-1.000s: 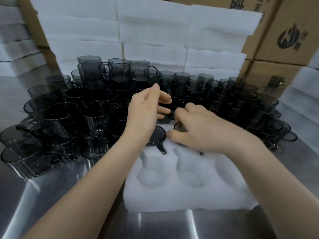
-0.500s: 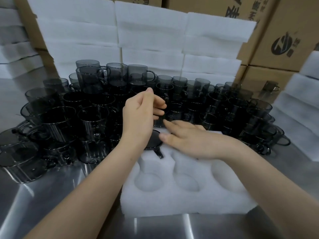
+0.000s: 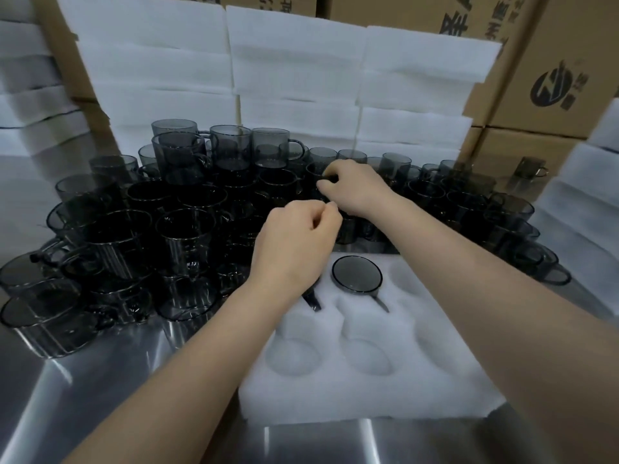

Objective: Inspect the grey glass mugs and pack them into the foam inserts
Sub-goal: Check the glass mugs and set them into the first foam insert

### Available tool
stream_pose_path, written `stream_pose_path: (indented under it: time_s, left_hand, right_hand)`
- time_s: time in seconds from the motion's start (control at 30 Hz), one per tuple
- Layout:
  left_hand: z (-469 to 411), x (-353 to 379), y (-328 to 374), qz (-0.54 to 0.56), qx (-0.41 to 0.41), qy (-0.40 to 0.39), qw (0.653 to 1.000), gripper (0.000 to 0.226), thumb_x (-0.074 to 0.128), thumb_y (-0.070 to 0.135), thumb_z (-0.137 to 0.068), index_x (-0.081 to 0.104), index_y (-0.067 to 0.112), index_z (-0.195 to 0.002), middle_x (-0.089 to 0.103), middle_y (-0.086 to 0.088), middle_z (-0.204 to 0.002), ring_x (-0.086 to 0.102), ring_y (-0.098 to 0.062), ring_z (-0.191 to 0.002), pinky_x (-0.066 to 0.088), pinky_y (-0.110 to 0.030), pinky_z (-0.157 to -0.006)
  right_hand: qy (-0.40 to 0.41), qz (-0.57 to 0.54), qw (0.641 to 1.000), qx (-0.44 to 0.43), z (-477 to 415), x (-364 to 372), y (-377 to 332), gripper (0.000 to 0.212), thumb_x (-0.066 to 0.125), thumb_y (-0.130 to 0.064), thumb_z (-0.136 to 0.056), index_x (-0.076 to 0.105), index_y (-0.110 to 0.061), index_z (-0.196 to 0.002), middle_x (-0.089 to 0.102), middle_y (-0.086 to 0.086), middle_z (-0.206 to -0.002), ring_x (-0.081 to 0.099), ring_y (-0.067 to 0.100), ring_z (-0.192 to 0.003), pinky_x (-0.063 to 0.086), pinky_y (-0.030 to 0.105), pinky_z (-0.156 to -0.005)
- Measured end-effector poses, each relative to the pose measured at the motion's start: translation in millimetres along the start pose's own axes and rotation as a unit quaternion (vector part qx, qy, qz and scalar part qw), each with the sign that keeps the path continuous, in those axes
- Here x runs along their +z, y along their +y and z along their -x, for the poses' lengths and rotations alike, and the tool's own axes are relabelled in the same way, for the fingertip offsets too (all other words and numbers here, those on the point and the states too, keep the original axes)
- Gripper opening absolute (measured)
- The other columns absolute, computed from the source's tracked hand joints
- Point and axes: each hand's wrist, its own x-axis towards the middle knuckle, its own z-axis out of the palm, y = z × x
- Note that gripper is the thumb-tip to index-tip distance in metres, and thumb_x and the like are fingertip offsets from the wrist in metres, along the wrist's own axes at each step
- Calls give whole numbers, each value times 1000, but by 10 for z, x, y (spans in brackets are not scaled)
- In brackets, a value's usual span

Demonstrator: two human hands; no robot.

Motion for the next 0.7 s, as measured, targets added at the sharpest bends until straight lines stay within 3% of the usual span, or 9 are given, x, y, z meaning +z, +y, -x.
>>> stream_pose_path:
  time_s: [0.17, 0.23, 0.3, 0.4, 0.5, 0.57, 0.67, 0.7]
  left_hand:
    - [5, 3, -1, -16, 7, 4, 1000, 42, 41, 42, -84, 49, 9, -60, 49, -6, -52, 49, -30, -59, 45, -42, -58]
    - [3, 7, -6, -2, 2, 33, 999, 27, 49, 34, -86, 51, 16, -65, 53, 4, -59, 49, -20, -61, 44, -37, -60]
    - [-8, 13, -20, 11, 1, 64, 998, 3, 58, 24, -85, 55, 24, -83, 59, 11, -83, 53, -12, -68, 45, -31, -67]
    - [-31, 46, -44, 14, -1, 38, 999, 52, 68, 24, -80, 47, 23, -127, 46, 9, -121, 60, -12, -87, 44, -22, -81]
    - [-50, 81, -48, 13, 10, -19, 1000, 90, 78, 36, -75, 30, 17, -148, 37, 0, -140, 45, -10, -122, 29, -2, -89]
    - [-56, 69, -55, 14, 14, -14, 1000, 91, 80, 40, -72, 33, 17, -146, 42, 0, -135, 42, -8, -121, 28, -1, -89]
    - [-51, 39, -50, 16, 14, -4, 1000, 79, 72, 25, -75, 36, 17, -144, 46, 2, -128, 44, -7, -111, 30, -1, -83]
    - [-46, 32, -42, 16, 16, -8, 1000, 74, 69, 20, -75, 38, 18, -143, 46, 2, -128, 46, -9, -112, 33, -6, -83]
  right_hand:
    - [53, 17, 998, -16, 54, 9, 51, 12, 55, -27, -90, 62, -22, -98, 67, 2, -109, 60, 27, -101, 50, 39, -86]
    - [66, -22, 997, -31, 148, -93, 94, 5, 59, -26, -88, 64, -24, -89, 68, -2, -96, 62, 23, -87, 51, 36, -83]
    - [75, -89, 992, -41, 285, -207, 135, 5, 65, -27, -86, 65, -25, -82, 65, -9, -77, 62, 17, -74, 50, 27, -70]
    - [38, -248, 967, -40, 547, -344, 154, 11, 73, -30, -84, 69, -25, -74, 67, -8, -66, 65, 11, -63, 52, 24, -57]
    - [-8, -321, 944, -82, 744, -348, 144, 13, 74, -25, -84, 74, -22, -71, 70, -3, -69, 66, 11, -67, 59, 31, -67]
    - [-8, -346, 933, -102, 817, -292, 133, 14, 72, -20, -86, 76, -21, -73, 72, -1, -78, 65, 9, -68, 61, 34, -71]
    - [0, -417, 903, -105, 858, -228, 128, 10, 70, -9, -87, 73, -16, -93, 70, 1, -84, 67, 13, -65, 61, 33, -67]
    - [4, -440, 893, -94, 853, -213, 142, 20, 72, -7, -85, 69, -17, -102, 68, 3, -87, 68, 17, -64, 61, 34, -65]
